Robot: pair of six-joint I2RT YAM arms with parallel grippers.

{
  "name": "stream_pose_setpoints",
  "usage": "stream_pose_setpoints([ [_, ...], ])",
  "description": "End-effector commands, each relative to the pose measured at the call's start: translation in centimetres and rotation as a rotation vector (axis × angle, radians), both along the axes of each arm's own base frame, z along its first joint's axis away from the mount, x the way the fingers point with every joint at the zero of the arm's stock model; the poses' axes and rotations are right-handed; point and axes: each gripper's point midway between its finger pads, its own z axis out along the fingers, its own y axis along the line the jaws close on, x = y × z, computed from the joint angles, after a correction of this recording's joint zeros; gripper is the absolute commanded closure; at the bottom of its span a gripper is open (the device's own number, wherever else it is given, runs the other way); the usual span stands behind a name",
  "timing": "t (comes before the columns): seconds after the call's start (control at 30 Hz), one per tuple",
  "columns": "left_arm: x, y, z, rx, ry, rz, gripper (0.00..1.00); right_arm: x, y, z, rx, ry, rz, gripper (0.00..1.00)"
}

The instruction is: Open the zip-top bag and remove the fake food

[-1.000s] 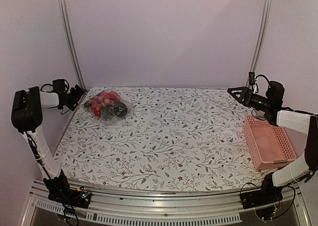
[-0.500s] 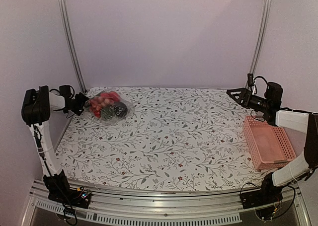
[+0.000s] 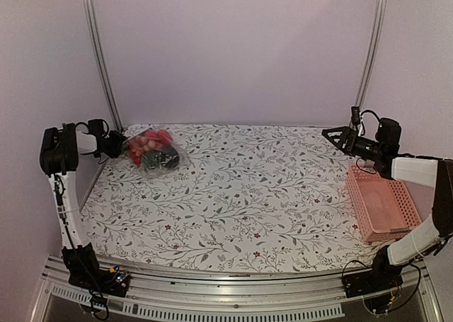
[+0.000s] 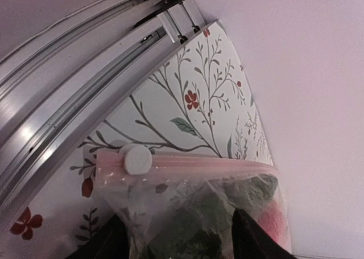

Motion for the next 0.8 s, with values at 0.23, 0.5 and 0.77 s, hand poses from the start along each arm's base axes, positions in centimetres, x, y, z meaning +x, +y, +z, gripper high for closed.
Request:
stream_pose_setpoints([
  [0.23, 1.7, -0.9, 1.8, 0.068, -0.05, -0.044, 0.87, -0.1, 0.5, -0.5, 0.003, 0.016, 0.025, 0.01],
  [0.5, 2.9, -5.4, 7.9, 0.191, -0.196, -0.198, 1.0, -0.6, 0.7, 0.4, 0.0, -0.014, 0.044, 0.01],
  [0.77, 2.4, -14.1, 16.4, 0.361, -0.406, -0.427, 1.0, -1.0, 1.4, 1.7, -0.008, -0.049, 0.077, 0.01],
])
